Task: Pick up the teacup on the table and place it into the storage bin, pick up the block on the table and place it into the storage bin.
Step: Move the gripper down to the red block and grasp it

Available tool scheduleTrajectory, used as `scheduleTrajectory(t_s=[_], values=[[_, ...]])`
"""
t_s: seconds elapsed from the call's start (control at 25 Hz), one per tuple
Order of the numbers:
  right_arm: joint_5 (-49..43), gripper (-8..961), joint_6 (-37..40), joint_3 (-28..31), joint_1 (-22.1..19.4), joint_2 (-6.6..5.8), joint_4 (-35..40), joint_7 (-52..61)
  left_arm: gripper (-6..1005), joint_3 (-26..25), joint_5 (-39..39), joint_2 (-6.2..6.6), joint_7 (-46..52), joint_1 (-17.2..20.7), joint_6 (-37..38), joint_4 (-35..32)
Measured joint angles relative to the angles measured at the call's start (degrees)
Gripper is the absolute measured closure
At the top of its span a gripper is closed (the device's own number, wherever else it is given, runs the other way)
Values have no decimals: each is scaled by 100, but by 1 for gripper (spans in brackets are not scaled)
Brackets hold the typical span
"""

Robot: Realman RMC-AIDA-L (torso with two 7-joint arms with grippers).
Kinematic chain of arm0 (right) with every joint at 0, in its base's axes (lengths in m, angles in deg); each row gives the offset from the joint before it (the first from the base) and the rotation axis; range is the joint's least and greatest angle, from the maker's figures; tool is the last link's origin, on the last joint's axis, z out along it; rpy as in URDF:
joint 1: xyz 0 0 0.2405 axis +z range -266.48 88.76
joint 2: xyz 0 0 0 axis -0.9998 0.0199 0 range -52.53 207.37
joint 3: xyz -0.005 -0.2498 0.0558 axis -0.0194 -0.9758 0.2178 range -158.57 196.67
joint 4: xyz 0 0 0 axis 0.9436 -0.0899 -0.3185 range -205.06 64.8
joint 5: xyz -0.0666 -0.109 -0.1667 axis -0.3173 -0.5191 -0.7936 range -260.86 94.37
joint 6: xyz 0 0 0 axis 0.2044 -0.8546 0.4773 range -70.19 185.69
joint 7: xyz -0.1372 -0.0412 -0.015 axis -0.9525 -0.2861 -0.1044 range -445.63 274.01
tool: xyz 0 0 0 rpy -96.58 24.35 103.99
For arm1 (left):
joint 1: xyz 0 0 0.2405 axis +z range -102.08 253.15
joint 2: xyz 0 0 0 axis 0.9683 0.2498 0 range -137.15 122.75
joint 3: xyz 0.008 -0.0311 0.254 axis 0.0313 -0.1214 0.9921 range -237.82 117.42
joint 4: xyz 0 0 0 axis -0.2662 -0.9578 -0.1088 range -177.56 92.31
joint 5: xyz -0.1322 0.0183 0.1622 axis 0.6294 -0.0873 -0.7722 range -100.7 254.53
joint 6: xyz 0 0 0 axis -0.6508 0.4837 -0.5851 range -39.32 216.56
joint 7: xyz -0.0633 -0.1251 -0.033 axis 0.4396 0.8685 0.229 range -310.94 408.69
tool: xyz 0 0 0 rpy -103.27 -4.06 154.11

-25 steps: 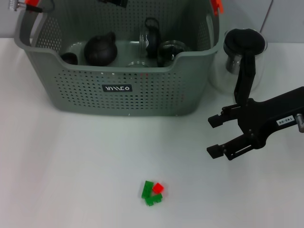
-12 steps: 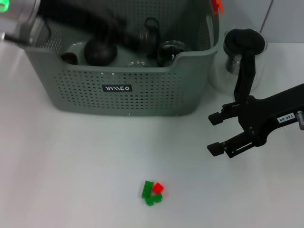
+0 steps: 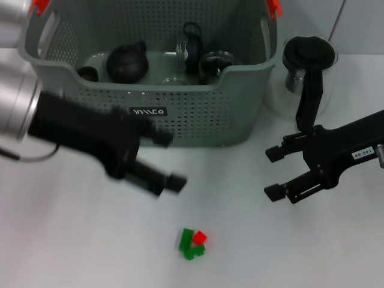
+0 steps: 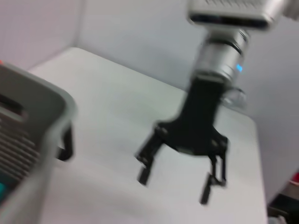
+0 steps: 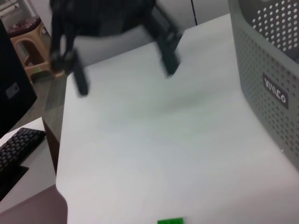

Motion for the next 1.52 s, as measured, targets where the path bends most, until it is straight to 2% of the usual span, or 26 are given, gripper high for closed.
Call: scheduleTrajectory(t_s=[0.16, 0.28, 0.52, 0.56, 0.68, 0.76, 1.04, 1.52], values=[[-44, 8, 16, -204, 63, 78, -3, 37, 34, 250, 40, 29, -963, 503, 21, -390], [-48, 8, -40, -569, 178, 203, -8, 108, 34, 234, 27, 54, -1145, 617, -12, -498], [-109, 8, -532, -1516, 487, 463, -95, 306, 33, -103, -10, 256, -1645, 813, -296, -1131], [-95, 8, -695, -1770, 609, 473, -252, 378, 33, -176, -12, 287, -1719, 819, -315, -1266], [-74, 8, -847, -2000, 754, 475, -460, 456, 33, -301, -52, 358, -1851, 842, -303, -1563], [-66, 8, -1088, -2248, 867, 478, -579, 537, 33, -289, -110, 364, -1867, 865, -298, -1591], [125, 8, -1748, -2681, 919, 514, -692, 589, 34, -247, -249, 305, -1881, 833, -295, -1643], [1052, 9, -3041, -4154, 894, 535, -1043, 574, 34, -235, -296, 272, -1868, 624, -310, -1742]])
